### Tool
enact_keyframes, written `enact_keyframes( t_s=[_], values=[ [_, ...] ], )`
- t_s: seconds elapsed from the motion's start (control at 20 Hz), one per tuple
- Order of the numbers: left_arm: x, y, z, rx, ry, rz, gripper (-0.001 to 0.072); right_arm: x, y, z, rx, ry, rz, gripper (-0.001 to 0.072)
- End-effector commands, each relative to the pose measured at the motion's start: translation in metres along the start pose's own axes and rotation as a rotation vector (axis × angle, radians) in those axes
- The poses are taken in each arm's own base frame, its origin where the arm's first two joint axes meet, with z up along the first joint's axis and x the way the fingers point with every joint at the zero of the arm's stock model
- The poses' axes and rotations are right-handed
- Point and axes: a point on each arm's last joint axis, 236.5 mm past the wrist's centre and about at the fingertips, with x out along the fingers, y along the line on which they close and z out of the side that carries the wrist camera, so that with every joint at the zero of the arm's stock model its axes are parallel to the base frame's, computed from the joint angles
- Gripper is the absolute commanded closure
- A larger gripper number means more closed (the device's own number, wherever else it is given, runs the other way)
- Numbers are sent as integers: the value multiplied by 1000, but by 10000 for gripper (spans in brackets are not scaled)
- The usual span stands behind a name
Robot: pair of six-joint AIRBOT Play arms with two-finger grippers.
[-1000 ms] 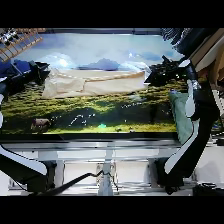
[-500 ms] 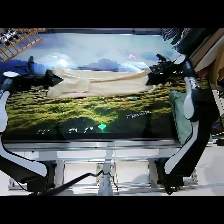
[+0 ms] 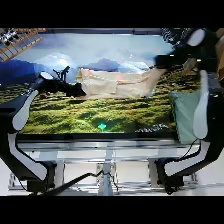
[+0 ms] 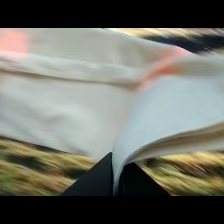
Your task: Fold the clothes and pants, and hang the long-sleeved shirts on hangers.
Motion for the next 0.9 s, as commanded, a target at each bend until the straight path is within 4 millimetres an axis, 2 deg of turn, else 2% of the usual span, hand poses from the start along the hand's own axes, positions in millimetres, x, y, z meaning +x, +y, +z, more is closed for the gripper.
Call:
enact_keyframes(
  t_s=[0.0,0.1,0.2,0.3,0.4,0.45,0.5,0.55,0.6,0.65,0.7,0.75,0.8,0.85],
  values=[
    [-5,-5,5,7,-17,13,703,36,136,27,-30,-89,131,698],
    [-47,-7,6,24,-21,9,703,81,213,34,-26,-144,203,698],
    [-96,-10,-7,22,2,-15,702,131,275,32,-12,-181,288,699],
    [-132,-11,-16,11,5,-36,703,174,321,19,-14,-159,384,698],
    [-149,-8,-14,4,-25,-34,702,200,350,12,-43,-132,456,695],
    [-150,-6,-14,1,-28,-32,702,209,355,9,-35,-126,469,692],
    [-149,-3,-15,1,-20,-21,702,214,355,5,-36,-114,475,587],
    [-146,0,-18,6,-7,-3,702,215,354,-1,-38,-89,479,381],
    [-143,2,-20,15,5,11,702,210,354,-8,-63,-58,487,241],
    [-142,0,-20,21,7,14,702,201,352,-9,-104,-50,490,175],
    [-140,-1,-19,26,4,15,702,184,348,-1,-132,-68,493,144],
    [-139,-1,-18,29,1,17,703,160,340,13,-150,-107,482,145],
    [-139,-1,-18,29,3,17,702,136,321,29,-169,-148,440,146],
    [-140,2,-20,33,11,33,702,110,283,43,-154,-163,352,146]
  ],
)
